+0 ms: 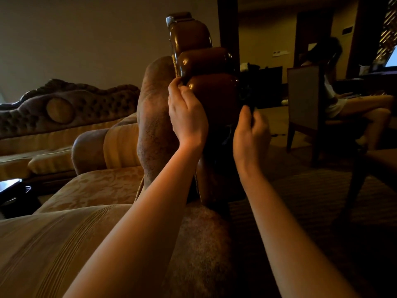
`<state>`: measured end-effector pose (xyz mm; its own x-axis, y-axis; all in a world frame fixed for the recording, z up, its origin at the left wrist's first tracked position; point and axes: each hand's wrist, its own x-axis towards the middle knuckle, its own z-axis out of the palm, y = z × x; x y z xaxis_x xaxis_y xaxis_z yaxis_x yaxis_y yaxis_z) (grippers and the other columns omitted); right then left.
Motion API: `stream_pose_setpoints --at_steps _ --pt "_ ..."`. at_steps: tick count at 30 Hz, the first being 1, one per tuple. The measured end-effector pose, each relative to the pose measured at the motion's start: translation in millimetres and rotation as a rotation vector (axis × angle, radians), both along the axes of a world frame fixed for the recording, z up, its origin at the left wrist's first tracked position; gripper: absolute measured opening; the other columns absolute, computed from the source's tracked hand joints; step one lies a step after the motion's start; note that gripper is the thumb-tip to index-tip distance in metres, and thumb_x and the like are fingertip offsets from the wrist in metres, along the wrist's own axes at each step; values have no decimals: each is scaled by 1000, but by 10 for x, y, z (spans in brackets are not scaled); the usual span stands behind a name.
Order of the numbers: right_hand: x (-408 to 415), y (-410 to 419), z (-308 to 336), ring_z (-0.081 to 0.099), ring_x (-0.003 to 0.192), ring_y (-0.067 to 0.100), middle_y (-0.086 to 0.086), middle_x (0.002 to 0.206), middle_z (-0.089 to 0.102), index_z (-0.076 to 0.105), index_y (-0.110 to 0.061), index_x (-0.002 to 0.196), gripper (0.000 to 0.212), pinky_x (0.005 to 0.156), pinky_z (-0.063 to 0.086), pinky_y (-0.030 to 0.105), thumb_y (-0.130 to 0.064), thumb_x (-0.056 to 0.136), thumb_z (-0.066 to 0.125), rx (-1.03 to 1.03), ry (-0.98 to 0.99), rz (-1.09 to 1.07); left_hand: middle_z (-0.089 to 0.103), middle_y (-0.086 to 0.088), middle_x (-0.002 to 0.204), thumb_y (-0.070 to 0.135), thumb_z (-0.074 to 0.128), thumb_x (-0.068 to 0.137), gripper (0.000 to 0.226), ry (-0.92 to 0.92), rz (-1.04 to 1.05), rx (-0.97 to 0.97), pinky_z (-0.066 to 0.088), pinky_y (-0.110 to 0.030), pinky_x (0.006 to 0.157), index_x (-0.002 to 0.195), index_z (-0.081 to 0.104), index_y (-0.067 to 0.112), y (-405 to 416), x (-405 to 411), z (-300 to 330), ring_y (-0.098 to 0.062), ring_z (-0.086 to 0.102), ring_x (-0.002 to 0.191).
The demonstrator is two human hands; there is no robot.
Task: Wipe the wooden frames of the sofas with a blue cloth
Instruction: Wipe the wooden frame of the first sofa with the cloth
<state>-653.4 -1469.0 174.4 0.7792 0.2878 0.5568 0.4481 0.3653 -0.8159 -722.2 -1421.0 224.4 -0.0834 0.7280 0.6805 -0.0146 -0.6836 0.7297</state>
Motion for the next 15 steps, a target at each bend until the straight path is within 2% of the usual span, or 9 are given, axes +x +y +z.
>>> stream_pose_setpoints --at_steps 3,5,7,9,11,12,13,15 --pt "89 82 388 52 75 10 3 93 57 60 -19 85 32 62 34 23 -36 100 37 30 -95 -18 54 -5 128 25 27 102 38 -11 -11 -8 45 -40 97 136 42 15 -14 0 3 -16 52 114" --pt "209 129 613 43 54 1 -4 68 47 45 -23 63 37 53 30 19 -31 99 40 39 -63 87 54 -4 128 23 28 103 37 -23 -22 -7 43 -33 94 136 43 15 -13 3 2 -14 51 114" --pt "317 158 691 39 47 0 -5 59 39 40 -20 60 39 51 29 21 -24 98 43 48 45 257 54 -4 128 22 28 103 37 -34 -30 -6 41 -26 88 136 43 13 -11 4 -2 -12 50 112" --pt "365 136 635 44 62 9 -3 65 41 51 -14 68 32 62 32 25 -22 99 44 73 137 363 53 -4 129 22 28 103 37 -40 -33 -13 39 -20 82 136 42 13 0 3 -2 -8 48 109" --pt "305 52 461 50 71 14 -4 74 44 58 -5 93 27 64 37 24 -22 101 40 50 193 389 52 -2 130 23 28 104 38 -44 -43 -20 37 -19 81 138 41 13 12 5 -1 -5 46 106" --pt "272 8 327 55 79 16 -4 77 45 57 -7 99 25 62 38 21 -23 101 38 36 223 383 51 -1 129 23 28 104 38 -42 -47 -20 37 -18 81 138 40 13 13 6 -1 -4 45 104" --pt "227 -43 187 58 92 20 -2 80 48 54 -15 95 22 61 38 18 -24 102 36 28 266 382 51 0 127 23 28 104 38 -42 -48 -17 36 -16 79 138 40 13 15 8 -3 -1 45 101" --pt "122 -105 -119 52 112 27 8 105 58 55 -21 104 24 73 42 20 -32 102 33 -29 285 341 52 3 120 22 29 104 37 -50 -36 -4 34 -11 75 137 41 12 23 12 -6 3 45 93"
